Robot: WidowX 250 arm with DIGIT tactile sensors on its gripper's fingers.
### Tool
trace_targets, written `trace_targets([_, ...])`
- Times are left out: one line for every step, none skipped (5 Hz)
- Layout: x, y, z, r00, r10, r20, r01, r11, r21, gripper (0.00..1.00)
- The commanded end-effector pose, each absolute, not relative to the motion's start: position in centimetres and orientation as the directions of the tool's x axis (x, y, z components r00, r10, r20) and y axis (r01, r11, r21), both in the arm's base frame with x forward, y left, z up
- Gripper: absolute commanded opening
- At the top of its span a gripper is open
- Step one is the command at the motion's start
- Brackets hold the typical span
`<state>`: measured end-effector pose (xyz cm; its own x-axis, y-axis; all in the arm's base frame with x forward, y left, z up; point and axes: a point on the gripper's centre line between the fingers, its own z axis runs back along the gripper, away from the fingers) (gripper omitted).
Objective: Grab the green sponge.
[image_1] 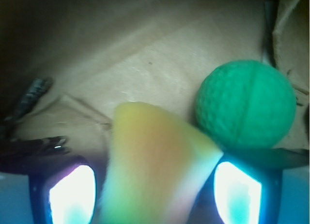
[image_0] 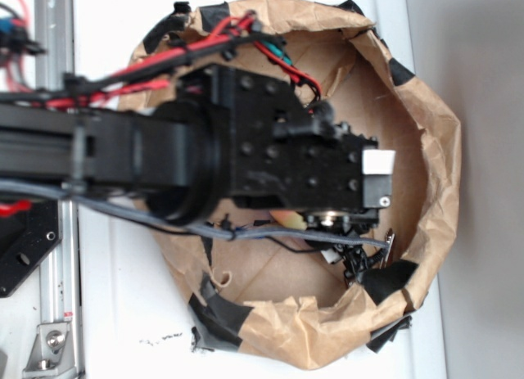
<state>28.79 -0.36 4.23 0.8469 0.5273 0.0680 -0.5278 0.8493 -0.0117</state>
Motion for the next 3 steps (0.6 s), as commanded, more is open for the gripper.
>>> trace_targets([29.45,0.27,5.70,0.832,0.554,0.013,-0.554,0.831,0.046,1.00])
trace_targets([29.39,0.51,5.98,0.870,0.492,0.033,-0.493,0.870,0.010,1.00])
trace_targets([29.39,0.51,5.98,0.870,0.492,0.033,-0.493,0.870,0.010,1.00])
